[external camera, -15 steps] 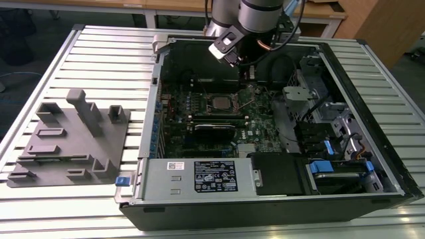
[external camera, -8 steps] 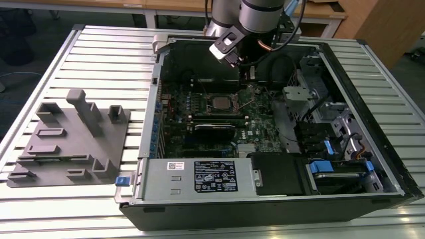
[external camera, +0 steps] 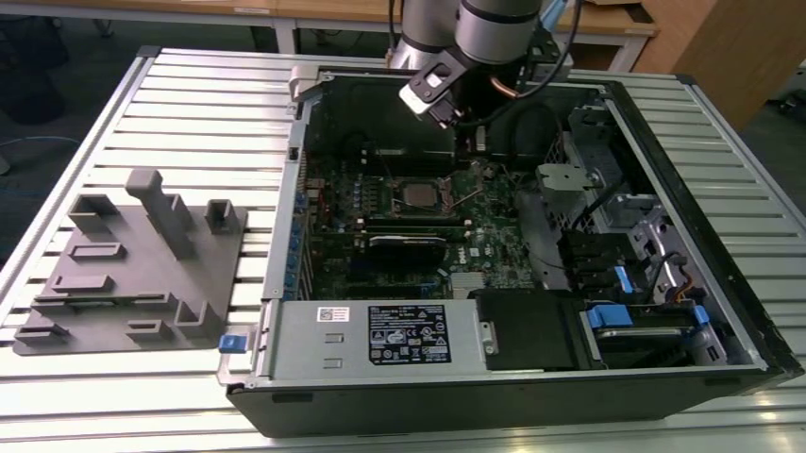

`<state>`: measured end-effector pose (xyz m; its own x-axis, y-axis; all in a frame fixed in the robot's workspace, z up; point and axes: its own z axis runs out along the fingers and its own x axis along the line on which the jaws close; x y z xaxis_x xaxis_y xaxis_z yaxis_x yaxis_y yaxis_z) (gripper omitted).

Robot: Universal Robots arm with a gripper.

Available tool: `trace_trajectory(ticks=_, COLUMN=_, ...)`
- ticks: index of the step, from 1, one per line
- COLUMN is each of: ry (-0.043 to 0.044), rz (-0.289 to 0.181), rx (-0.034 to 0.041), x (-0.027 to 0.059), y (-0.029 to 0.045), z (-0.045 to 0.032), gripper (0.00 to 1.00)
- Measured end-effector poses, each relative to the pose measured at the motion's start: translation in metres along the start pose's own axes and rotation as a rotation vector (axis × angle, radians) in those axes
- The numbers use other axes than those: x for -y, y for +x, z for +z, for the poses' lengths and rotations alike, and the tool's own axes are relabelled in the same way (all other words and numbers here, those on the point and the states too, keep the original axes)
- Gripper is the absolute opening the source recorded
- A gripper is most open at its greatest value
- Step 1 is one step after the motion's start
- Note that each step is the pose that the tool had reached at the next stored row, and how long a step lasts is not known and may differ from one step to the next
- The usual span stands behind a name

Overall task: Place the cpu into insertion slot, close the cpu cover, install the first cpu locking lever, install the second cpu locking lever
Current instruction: 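Close the cpu cover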

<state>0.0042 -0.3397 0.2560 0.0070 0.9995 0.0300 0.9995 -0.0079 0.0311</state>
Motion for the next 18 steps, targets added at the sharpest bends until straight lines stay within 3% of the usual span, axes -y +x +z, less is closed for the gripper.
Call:
trace_trajectory(ticks=12, ry=0.0, rz=0.0, rx=0.0, x=-0.009, y=0.0, z=0.0014, gripper=0.11)
trace_trajectory(ticks=18, ry=0.0, rz=0.0, rx=0.0001, x=-0.0093, y=0.0001, z=0.0005, gripper=0.11)
